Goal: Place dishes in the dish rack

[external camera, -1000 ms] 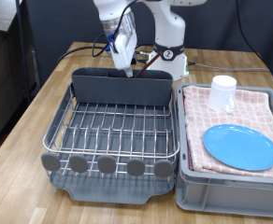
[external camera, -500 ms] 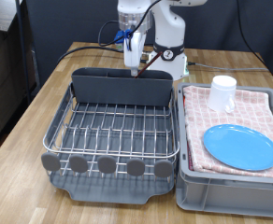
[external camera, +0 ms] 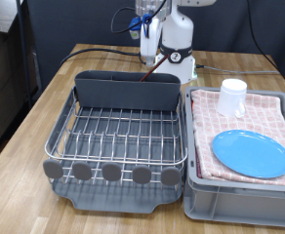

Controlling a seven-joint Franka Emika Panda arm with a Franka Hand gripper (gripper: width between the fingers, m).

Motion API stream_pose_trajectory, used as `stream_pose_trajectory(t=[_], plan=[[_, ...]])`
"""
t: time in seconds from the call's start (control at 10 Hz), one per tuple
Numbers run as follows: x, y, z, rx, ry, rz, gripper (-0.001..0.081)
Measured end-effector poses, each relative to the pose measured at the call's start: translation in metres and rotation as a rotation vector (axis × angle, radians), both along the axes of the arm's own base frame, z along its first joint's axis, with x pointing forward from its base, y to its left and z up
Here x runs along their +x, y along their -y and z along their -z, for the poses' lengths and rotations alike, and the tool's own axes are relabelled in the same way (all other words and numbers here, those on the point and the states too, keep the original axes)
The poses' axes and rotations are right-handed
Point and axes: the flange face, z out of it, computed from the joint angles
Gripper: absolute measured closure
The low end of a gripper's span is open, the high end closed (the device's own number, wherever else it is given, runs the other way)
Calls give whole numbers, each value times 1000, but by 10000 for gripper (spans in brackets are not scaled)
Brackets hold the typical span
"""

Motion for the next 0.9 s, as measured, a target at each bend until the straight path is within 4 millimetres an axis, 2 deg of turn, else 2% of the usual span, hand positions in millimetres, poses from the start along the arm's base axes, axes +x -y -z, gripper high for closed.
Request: stream_pose_trajectory(t=[0.2, 0.4, 0.5, 0.9], plan=[[4, -12, -16, -8, 3, -27, 3], [9, -14, -16, -24, 28, -82, 3], [17, -23, -17, -38, 67, -171, 3], [47, -82, -18, -58, 105, -482, 3]])
